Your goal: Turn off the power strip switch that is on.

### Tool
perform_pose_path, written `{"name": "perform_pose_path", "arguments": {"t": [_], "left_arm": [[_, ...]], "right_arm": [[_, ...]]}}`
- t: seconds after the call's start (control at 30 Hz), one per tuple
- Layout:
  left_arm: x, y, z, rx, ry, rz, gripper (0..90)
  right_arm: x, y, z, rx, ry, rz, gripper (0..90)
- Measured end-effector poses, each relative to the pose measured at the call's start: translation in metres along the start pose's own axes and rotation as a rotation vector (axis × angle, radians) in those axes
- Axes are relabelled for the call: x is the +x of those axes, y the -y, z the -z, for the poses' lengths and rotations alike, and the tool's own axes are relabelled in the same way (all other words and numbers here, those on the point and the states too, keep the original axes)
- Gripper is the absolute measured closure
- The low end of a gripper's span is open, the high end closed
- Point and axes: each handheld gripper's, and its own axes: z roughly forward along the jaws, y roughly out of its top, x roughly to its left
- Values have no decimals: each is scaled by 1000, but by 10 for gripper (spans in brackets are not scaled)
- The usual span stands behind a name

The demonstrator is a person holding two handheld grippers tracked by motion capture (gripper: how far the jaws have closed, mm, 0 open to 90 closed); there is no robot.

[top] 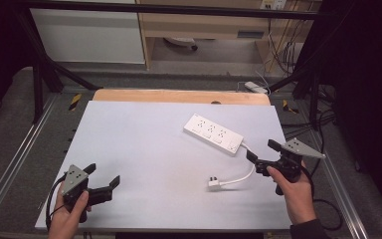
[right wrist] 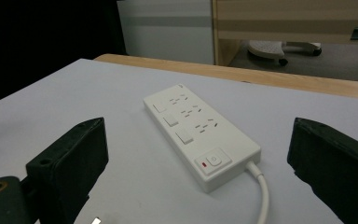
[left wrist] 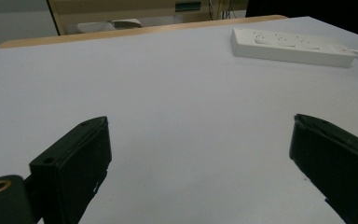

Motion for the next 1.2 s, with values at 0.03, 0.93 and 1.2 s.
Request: {"name": "perform_pose_path", "arguments": {"t": [0.03, 0.93, 1.2], "left_arm": [[0, 0, 0, 0, 1, 1, 54], [0, 1, -1, 7, 5, -2, 54], [0, 1, -1, 10, 7, -3, 54]], "right_arm": [[1, -2, -2, 1, -4, -2, 56], [12, -46, -42, 38, -37, 69, 57], [14, -52, -53, 52, -42, 74, 50]]}}
